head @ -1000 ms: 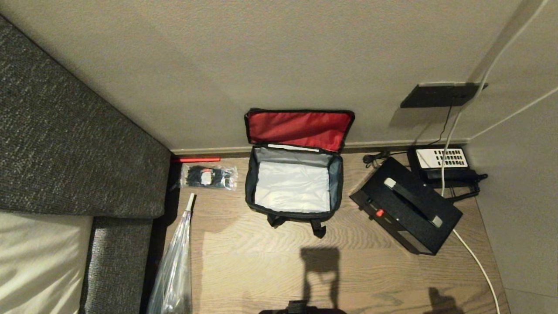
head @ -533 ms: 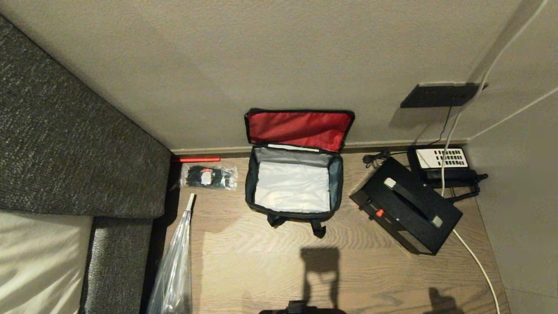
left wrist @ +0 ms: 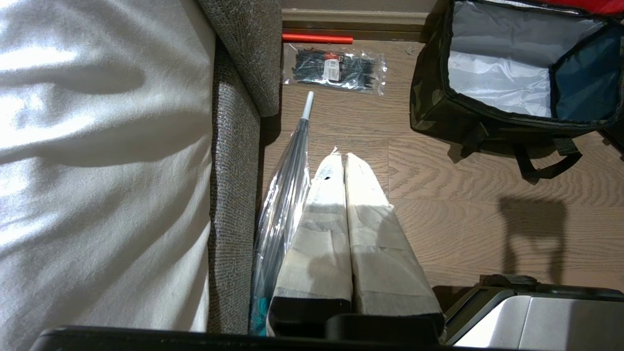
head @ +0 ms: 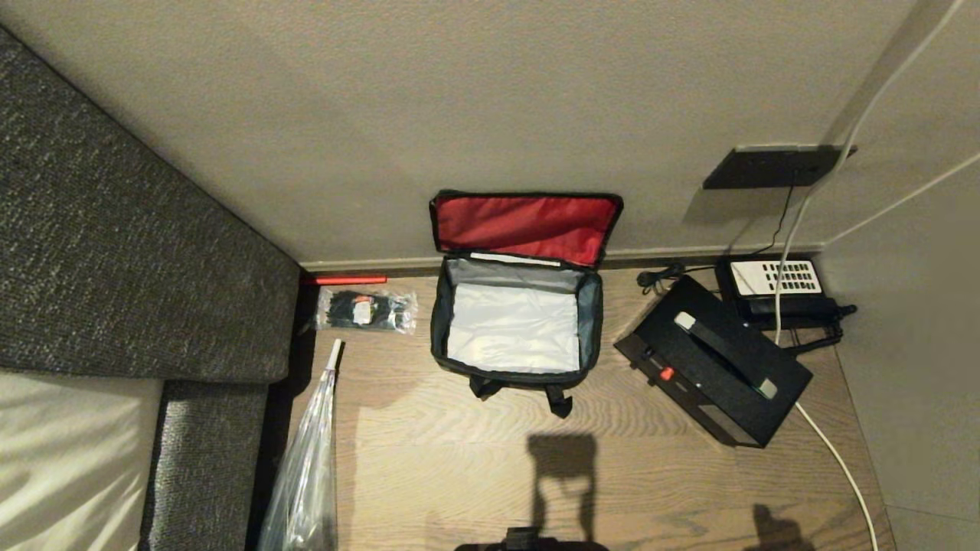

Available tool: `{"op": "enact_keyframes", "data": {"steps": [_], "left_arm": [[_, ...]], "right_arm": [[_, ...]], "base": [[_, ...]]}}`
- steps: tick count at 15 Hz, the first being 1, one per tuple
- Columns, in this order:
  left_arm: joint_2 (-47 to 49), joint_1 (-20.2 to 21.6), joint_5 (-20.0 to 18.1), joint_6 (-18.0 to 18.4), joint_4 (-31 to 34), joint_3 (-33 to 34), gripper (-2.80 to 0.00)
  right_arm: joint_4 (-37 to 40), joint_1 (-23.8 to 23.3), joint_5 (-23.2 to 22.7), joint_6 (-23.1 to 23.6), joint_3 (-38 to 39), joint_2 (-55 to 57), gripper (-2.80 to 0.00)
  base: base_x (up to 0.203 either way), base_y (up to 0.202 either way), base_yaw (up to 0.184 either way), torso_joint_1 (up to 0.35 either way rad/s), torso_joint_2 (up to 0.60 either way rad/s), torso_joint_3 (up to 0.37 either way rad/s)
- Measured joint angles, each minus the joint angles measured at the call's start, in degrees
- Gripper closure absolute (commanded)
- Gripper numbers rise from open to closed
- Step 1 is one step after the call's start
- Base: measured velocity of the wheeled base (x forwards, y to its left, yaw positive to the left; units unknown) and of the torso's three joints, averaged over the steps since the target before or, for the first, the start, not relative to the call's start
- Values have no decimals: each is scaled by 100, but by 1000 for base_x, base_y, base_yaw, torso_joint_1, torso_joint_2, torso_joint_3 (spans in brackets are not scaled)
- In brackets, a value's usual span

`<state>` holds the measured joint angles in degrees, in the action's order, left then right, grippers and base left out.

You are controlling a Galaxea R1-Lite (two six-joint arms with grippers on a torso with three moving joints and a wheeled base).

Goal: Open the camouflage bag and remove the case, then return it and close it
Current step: Grip the handle again

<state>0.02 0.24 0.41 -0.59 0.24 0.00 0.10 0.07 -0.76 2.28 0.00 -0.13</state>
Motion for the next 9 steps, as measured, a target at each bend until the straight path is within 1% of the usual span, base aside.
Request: {"op": "enact_keyframes", "data": {"steps": [9], "left_arm": [[0, 0, 0, 2, 0, 0, 0]], "right_arm": [[0, 0, 2, -2, 0, 2, 0]], "base": [[0, 0, 0, 0, 0, 0]]}}
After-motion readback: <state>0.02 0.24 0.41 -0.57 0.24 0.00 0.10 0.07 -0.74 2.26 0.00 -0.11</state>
